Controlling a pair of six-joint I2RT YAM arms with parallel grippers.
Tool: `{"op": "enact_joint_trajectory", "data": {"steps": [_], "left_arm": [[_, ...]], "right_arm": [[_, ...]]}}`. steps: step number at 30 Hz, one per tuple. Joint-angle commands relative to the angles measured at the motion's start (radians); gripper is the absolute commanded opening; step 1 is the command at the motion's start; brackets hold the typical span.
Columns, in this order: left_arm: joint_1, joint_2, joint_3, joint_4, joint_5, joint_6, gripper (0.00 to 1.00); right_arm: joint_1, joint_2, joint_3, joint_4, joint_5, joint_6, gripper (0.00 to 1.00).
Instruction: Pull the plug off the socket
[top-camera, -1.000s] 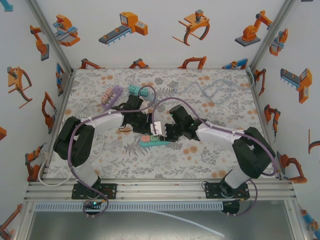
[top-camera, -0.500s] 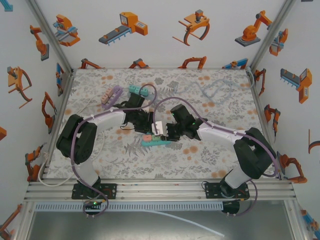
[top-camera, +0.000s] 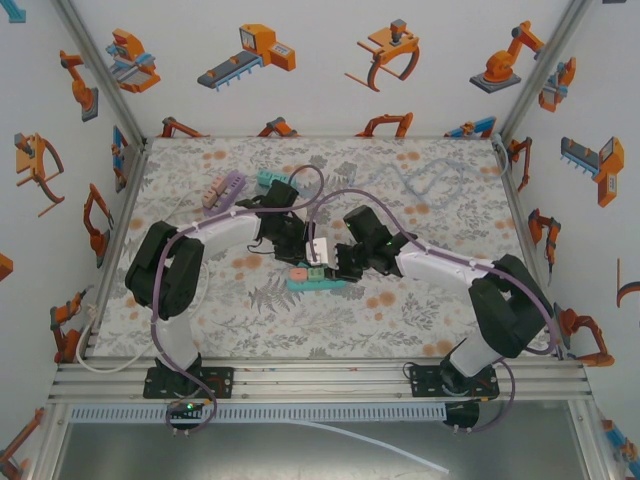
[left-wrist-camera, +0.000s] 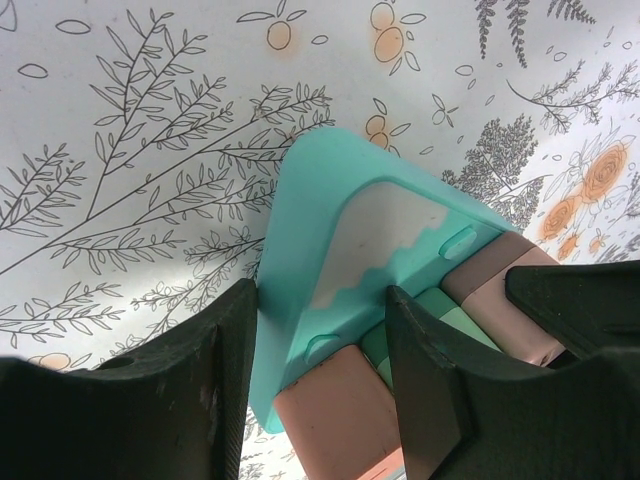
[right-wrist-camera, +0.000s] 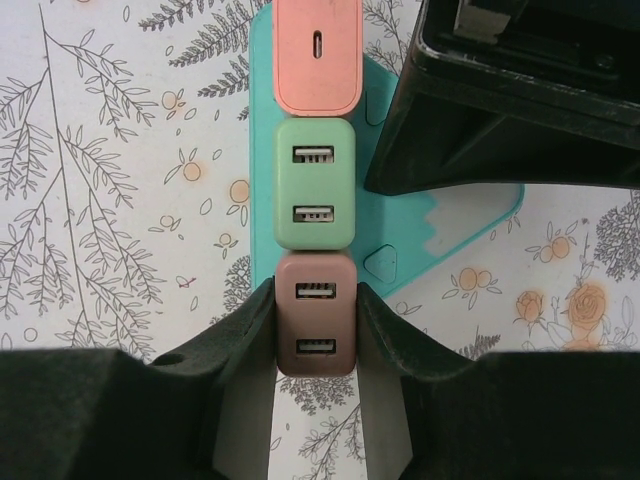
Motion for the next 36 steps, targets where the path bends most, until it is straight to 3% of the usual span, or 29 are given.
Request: {"op": "enact_joint_trajectory", "data": {"steps": [1, 16, 24, 27, 31, 36], "left_arm": [[-0.041, 0.203, -0.099, -0.057, -0.304, -0.019, 0.45], [-0.034, 0.196, -0.106, -0.04, -0.325, -0.04, 0.45], [-0.027, 0.106, -0.079, -0.02, -0.24, -0.048, 0.46], [-0.024, 0.067, -0.029, -0.027, -0.205, -0.045, 0.49], [-0.014, 0.02, 0.043, -0.05, -0.187, -0.038, 0.5], [0.002, -0.067, 0.093, -0.064, -0.154, -0.034, 0.56]], "right_arm": [[0.02, -0.047, 0.122, 0.149, -0.191, 0.033, 0.01], [0.008, -0.12, 0.05, 0.187, -0.189, 0.032, 0.0], [0.007, -0.253, 0.0, 0.208, -0.145, 0.132, 0.0], [0.008, -0.327, -0.025, 0.238, -0.075, 0.278, 0.0], [0.008, -0.429, -0.037, 0.279, 0.142, 0.666, 0.0], [0.008, -0.536, -0.011, 0.146, 0.392, 1.172, 0.0]]}}
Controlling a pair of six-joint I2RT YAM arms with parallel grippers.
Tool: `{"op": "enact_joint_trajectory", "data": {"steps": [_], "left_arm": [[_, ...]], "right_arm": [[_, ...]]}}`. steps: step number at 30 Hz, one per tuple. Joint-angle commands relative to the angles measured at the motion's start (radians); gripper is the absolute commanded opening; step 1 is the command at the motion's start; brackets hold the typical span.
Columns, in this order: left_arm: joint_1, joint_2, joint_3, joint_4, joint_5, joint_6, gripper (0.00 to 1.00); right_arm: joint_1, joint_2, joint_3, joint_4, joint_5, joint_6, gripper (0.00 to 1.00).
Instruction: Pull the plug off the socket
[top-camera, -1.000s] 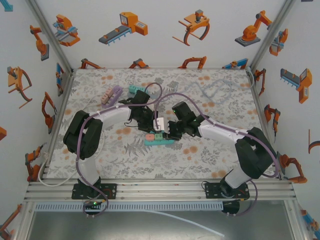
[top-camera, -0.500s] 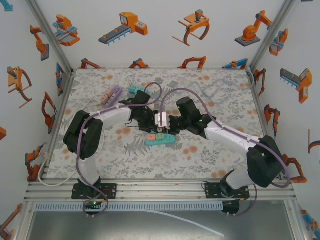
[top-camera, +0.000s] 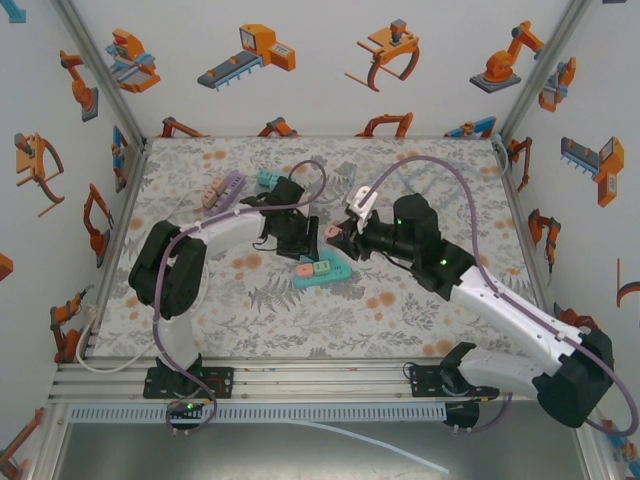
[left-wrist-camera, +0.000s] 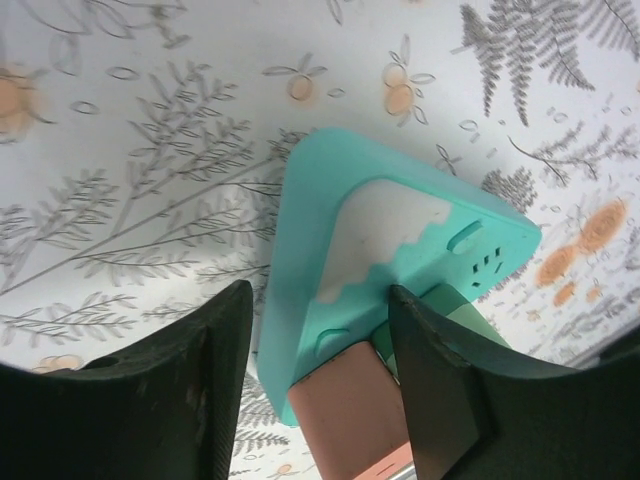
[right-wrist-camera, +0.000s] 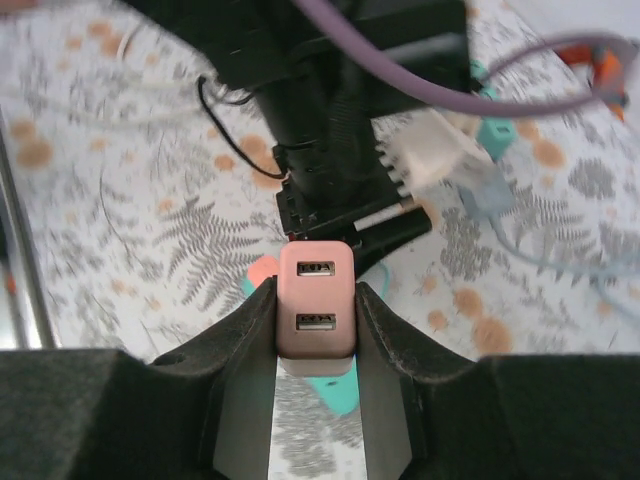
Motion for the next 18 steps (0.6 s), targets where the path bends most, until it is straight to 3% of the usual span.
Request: {"op": "enact_joint_trajectory", "data": {"steps": [1, 5, 13, 18], "left_arm": [[0.015, -0.084, 0.034, -0.049, -0.039, 0.029, 0.56], [0.015, -0.195, 0.026, -0.05, -0.02, 0.035, 0.6], [-0.042, -0.482, -0.122, -0.027, 0.097, 0.109, 0.68], [-0.106, -0.65, -0.243, -0.01, 0.076, 0.09, 0.78]], "right_arm": [[0.003, -0.072, 0.016, -0.083, 0.236, 0.488, 0.0], [0.003, -0.155, -0.044, -0.18, 0.349, 0.725, 0.0], [0.0, -0.278, -0.283, -0.16, 0.438, 1.01, 0.0], [-0.002, -0.258, -0.445, 0.001, 0.425, 1.125, 0.0]]}}
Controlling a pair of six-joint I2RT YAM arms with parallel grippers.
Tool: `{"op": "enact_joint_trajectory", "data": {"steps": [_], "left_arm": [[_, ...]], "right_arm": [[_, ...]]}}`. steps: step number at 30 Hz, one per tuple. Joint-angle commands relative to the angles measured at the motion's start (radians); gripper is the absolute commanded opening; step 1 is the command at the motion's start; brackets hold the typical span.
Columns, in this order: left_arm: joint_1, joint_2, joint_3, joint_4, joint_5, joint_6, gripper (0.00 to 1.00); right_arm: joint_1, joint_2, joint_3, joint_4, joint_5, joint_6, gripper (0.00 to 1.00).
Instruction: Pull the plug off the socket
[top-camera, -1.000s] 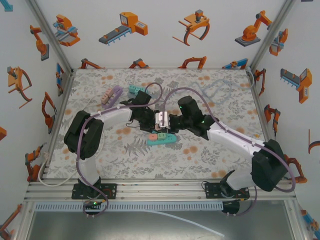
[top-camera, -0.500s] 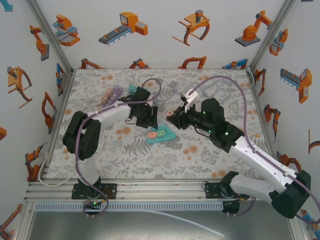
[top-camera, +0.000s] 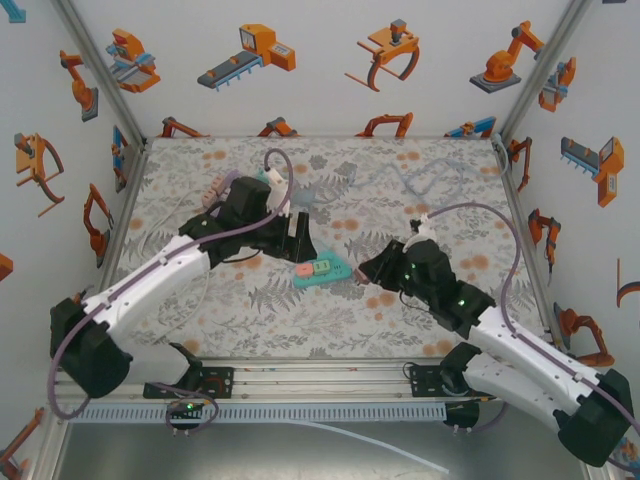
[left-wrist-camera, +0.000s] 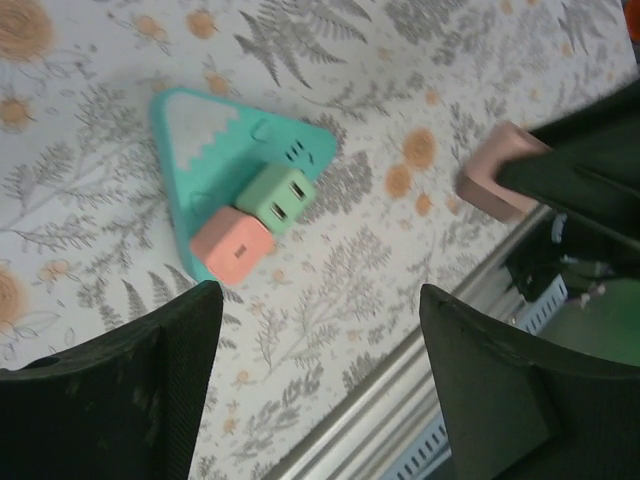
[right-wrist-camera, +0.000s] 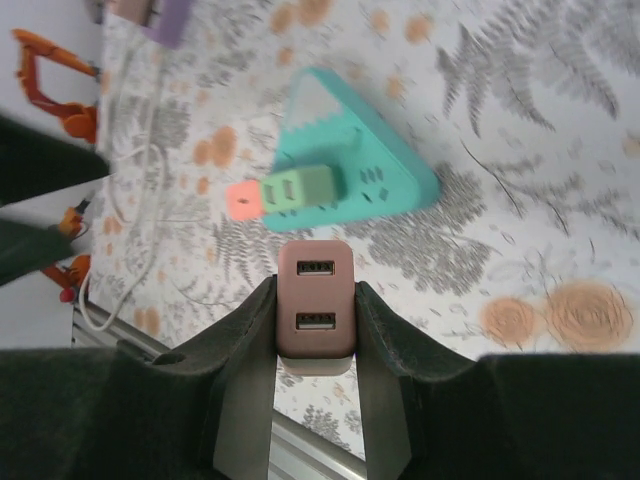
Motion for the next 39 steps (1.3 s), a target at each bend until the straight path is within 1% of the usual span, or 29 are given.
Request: {"op": "enact_joint_trajectory", "data": {"steps": [1, 4, 7, 8, 12, 14, 16, 19, 23, 27, 34, 39], "left_arm": [[-0.037, -0.089, -0.083, 0.015, 0.015, 0.02, 0.8], [-0.06, -0.168, -0.167, 0.05, 0.011, 0.012, 0.9], [-0.064, -0.214, -0.231, 0.078, 0.003, -0.018, 0.99], [-0.065, -0.221, -0.239, 0.078, -0.007, -0.025, 0.97], [-0.064, -0.219, -0.251, 0.082, -0.035, -0.04, 0.97], [-0.065, -0.213, -0.249, 0.09, -0.043, -0.043, 0.97], [-0.065, -0.204, -0.25, 0.107, -0.046, -0.046, 0.97], [-0.067, -0.192, -0.244, 0.105, -0.05, -0.041, 0.97], [-0.067, -0.192, -0.232, 0.079, -0.084, -0.022, 0.97], [-0.067, -0.199, -0.233, 0.076, -0.101, -0.022, 0.97], [-0.067, -0.207, -0.235, 0.067, -0.141, -0.033, 0.97], [-0.067, -0.22, -0.231, 0.049, -0.193, -0.043, 0.97]], "right_arm": [[-0.001, 0.021, -0.094, 0.182, 0.021, 0.155, 0.0], [-0.002, 0.079, -0.183, 0.355, 0.022, 0.202, 0.0], [-0.002, 0.153, -0.205, 0.433, 0.016, 0.197, 0.0], [-0.002, 0.176, -0.205, 0.442, 0.012, 0.192, 0.01], [-0.002, 0.271, -0.228, 0.519, 0.003, 0.196, 0.06], [-0.002, 0.308, -0.241, 0.558, 0.0, 0.198, 0.11], [-0.002, 0.34, -0.251, 0.58, -0.001, 0.198, 0.19], [-0.003, 0.368, -0.272, 0.611, 0.0, 0.202, 0.23], [-0.002, 0.367, -0.286, 0.574, 0.015, 0.207, 0.32], [-0.002, 0.344, -0.28, 0.488, 0.02, 0.204, 0.44], [-0.002, 0.229, -0.277, 0.315, 0.064, 0.199, 0.54], [-0.002, 0.086, -0.249, 0.162, 0.098, 0.149, 0.56]]}}
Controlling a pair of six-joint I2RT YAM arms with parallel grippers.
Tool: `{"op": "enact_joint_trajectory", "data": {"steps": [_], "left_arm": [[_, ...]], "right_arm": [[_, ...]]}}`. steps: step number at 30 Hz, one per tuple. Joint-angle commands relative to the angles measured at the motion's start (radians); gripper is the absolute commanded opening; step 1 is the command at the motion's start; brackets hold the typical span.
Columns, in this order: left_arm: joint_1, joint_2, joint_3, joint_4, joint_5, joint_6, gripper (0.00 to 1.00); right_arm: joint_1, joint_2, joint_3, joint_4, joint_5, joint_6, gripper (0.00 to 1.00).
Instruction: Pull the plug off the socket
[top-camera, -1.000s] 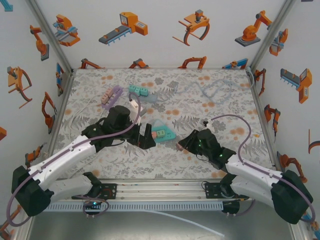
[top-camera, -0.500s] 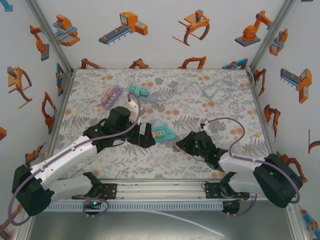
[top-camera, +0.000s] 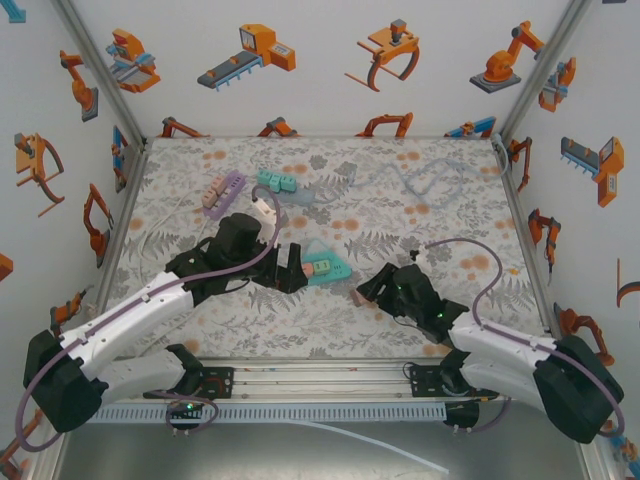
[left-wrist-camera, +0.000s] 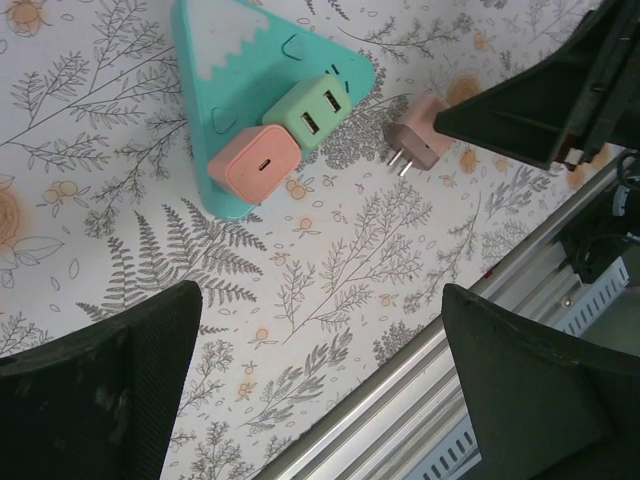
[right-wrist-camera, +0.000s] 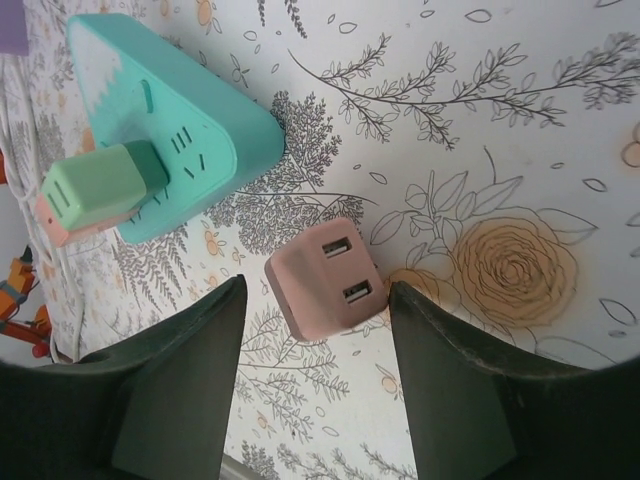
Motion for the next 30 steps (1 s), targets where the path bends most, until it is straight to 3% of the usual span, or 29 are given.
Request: {"op": "enact_joint_trajectory", "data": {"steps": [1, 8, 11, 15, 25, 30], "left_arm": [[-0.006, -0.028, 0.02, -0.028, -0.061, -0.017, 0.97], [-0.003, -0.03, 0.06, -0.085, -0.192, -0.064, 0.97], [0.001, -0.038, 0.066, -0.073, -0.224, -0.079, 0.97], [0.025, -0.033, 0.057, -0.043, -0.282, -0.123, 0.97], [0.15, 0.065, 0.073, 0.058, -0.132, -0.178, 0.97], [0.183, 0.169, 0.133, 0.055, -0.109, -0.153, 0.97]], "right_arm": [[-0.002, -0.096, 0.042, -0.16, 0.067, -0.064, 0.56], [-0.003, -0.206, 0.181, -0.245, 0.087, -0.398, 0.56], [-0.002, -0.193, 0.245, -0.2, 0.055, -0.633, 0.56], [-0.002, -0.145, 0.332, -0.146, -0.087, -0.99, 0.56], [-0.001, 0.017, 0.468, -0.178, -0.51, -1.814, 0.57], [-0.001, 0.154, 0.563, -0.251, -0.58, -2.013, 0.58]]}}
